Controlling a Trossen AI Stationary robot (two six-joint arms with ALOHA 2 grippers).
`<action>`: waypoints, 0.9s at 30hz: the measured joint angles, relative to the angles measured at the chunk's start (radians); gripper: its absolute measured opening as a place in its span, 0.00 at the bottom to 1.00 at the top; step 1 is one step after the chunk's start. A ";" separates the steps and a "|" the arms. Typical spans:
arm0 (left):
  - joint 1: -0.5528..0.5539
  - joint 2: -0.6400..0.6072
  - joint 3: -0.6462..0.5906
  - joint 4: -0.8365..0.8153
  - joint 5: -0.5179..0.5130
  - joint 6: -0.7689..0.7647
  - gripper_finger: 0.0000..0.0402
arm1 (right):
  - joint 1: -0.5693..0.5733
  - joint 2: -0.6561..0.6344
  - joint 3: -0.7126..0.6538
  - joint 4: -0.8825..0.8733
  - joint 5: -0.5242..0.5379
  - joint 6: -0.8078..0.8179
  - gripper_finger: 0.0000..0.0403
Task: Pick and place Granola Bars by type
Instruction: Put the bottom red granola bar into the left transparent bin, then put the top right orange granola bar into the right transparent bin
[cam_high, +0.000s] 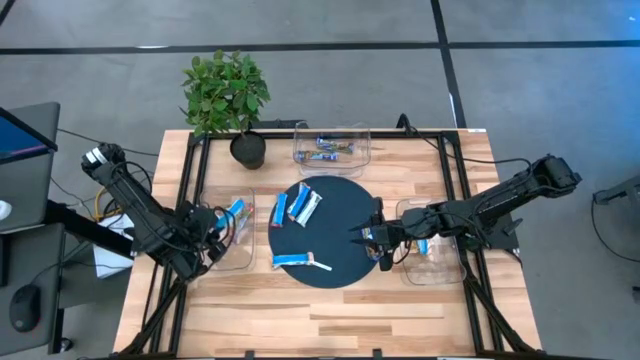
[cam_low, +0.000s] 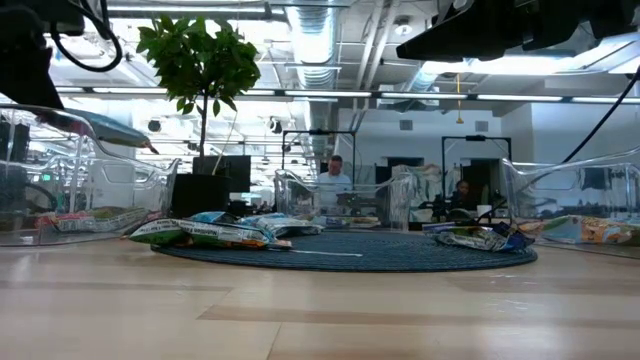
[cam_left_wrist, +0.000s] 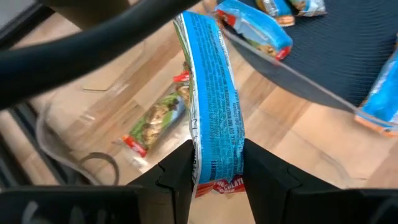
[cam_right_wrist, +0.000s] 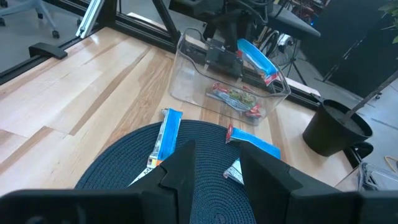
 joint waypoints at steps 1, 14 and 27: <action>0.000 0.000 0.000 -0.009 0.003 -0.001 0.30 | 0.000 0.000 0.000 0.000 0.000 0.000 0.29; 0.000 0.000 0.000 -0.012 0.005 0.007 0.43 | 0.000 0.000 0.000 0.000 0.000 0.000 0.29; -0.019 0.000 0.000 0.271 -0.423 0.497 0.44 | -0.026 0.000 0.000 0.000 0.000 0.134 0.29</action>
